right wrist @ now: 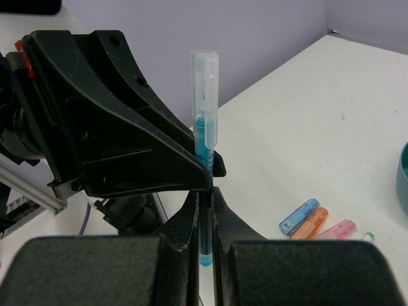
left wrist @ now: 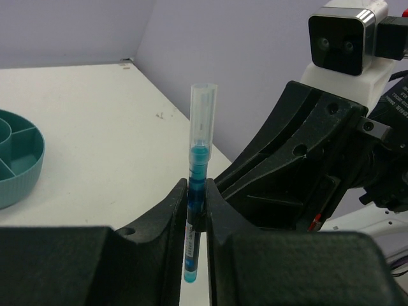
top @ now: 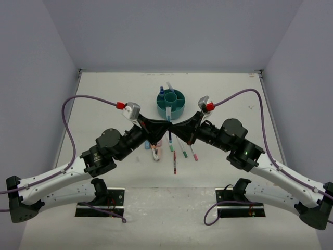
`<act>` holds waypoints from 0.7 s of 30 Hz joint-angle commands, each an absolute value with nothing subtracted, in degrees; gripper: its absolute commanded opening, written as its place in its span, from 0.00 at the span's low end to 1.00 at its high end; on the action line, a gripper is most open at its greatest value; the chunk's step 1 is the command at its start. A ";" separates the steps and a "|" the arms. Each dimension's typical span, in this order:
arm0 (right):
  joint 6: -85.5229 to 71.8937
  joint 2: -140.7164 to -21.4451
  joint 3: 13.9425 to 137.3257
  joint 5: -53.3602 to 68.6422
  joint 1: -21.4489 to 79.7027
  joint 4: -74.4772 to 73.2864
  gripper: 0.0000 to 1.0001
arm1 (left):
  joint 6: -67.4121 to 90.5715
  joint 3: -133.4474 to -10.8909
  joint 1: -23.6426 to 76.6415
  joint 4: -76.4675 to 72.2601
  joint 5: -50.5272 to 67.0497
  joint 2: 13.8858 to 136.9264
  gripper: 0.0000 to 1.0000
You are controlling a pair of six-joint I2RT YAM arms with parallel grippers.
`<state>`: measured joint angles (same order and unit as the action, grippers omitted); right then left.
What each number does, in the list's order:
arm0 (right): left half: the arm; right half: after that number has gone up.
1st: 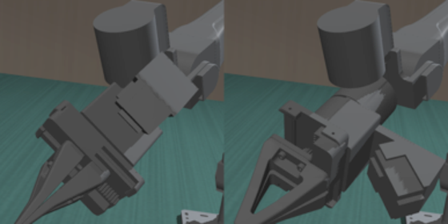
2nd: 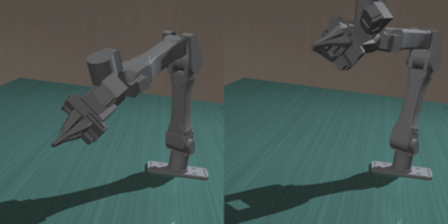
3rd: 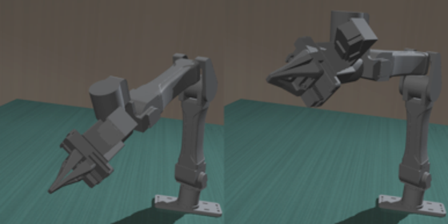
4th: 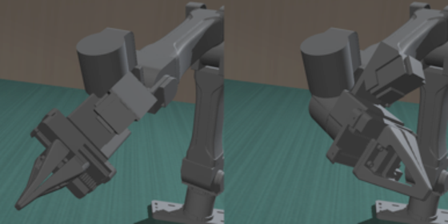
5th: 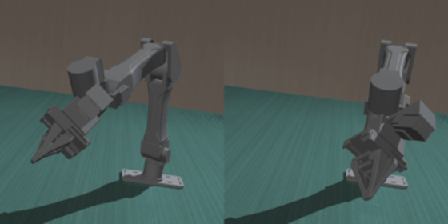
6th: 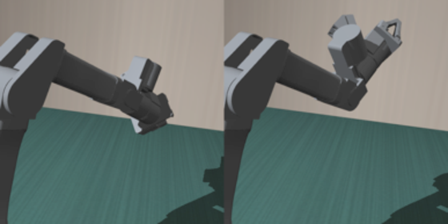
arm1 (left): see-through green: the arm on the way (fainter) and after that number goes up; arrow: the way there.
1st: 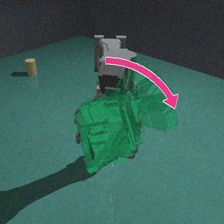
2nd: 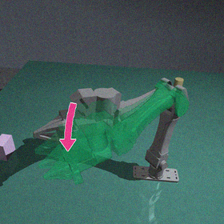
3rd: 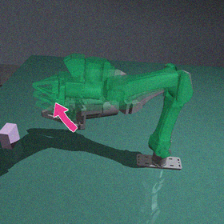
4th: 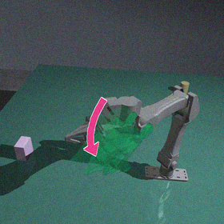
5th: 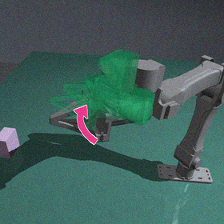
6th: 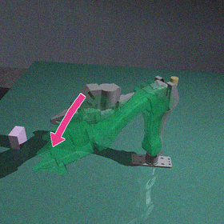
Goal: Sort the stationery into containers
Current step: Close the pen cap on the pen.
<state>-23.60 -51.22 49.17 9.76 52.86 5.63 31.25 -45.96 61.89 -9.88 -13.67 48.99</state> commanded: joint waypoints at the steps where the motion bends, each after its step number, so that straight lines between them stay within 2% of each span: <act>1: -20.92 -49.63 49.57 13.70 52.78 11.09 0.00 | 27.31 -44.28 62.14 -13.97 -8.85 48.09 0.17; 4: -20.00 -49.44 49.61 16.37 52.73 11.21 0.00 | 26.24 -43.42 62.14 -16.15 -6.74 47.68 0.16; 8: -19.05 -49.22 49.39 19.11 52.82 11.78 0.00 | 24.43 -42.62 62.14 -18.49 -3.51 47.45 0.00; 12: -18.23 -49.27 49.16 20.30 52.73 12.04 0.01 | 22.80 -41.57 62.14 -20.72 -1.13 46.80 0.00; 17: -18.43 -49.88 48.91 20.62 52.73 12.23 0.26 | 21.22 -40.07 62.14 -24.10 2.18 45.52 0.00; 19: -18.61 -50.20 48.78 20.72 52.77 12.57 0.30 | 20.96 -39.50 62.14 -25.38 3.40 44.90 0.00; 21: -18.94 -50.55 48.69 20.95 52.74 13.07 0.40 | 20.66 -39.10 62.21 -26.86 4.63 44.50 0.00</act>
<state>-19.14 -50.07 48.98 19.33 52.54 8.27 23.04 -40.31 61.89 -22.33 -0.80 45.31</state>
